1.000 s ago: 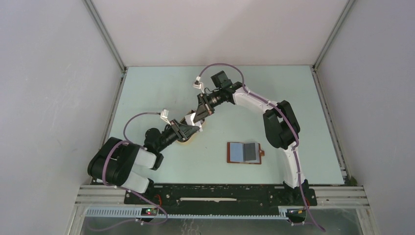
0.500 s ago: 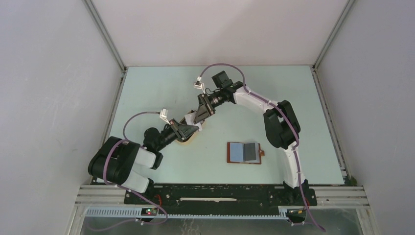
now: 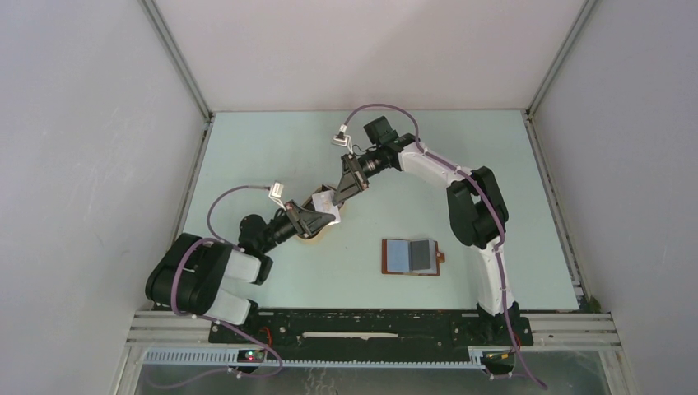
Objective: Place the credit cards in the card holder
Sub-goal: Place the credit card at the center of the board.
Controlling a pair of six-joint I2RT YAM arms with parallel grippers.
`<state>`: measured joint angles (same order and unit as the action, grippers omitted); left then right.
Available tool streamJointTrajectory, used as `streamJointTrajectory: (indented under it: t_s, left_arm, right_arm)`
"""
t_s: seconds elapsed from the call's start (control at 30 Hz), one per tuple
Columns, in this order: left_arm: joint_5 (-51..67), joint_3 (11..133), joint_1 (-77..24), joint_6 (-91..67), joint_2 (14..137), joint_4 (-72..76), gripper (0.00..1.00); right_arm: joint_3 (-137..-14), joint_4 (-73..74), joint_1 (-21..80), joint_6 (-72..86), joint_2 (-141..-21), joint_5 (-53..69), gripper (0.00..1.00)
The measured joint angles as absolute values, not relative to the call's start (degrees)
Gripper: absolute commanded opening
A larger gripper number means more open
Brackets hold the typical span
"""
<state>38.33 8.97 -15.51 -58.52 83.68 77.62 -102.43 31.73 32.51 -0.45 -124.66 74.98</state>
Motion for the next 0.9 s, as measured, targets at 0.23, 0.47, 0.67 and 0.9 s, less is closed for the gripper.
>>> streamJointTrajectory:
  t_s: [0.23,0.47,0.67,0.9]
  left_arm:
    - [39.72,8.97,-14.85,-58.52,82.96,77.93,0.00]
    - [40.47,8.97,-14.44,-58.52,82.63,78.00,0.00]
    - [40.95,8.97,-14.28,-58.52,82.17,78.04,0.00]
    - [41.23,8.97,-13.98,-58.52,81.58,78.19,0.00]
  right_arm:
    - [-102.48,32.05,32.14,-0.73,-124.66,76.03,0.38]
    - [-102.50,32.08,31.83,-0.73,-124.66,76.01,0.35]
    - [-102.76,32.25,31.77,-0.73,-124.66,75.96,0.31]
    - [-103.55,32.38,31.44,-0.73,-124.66,75.99,0.30]
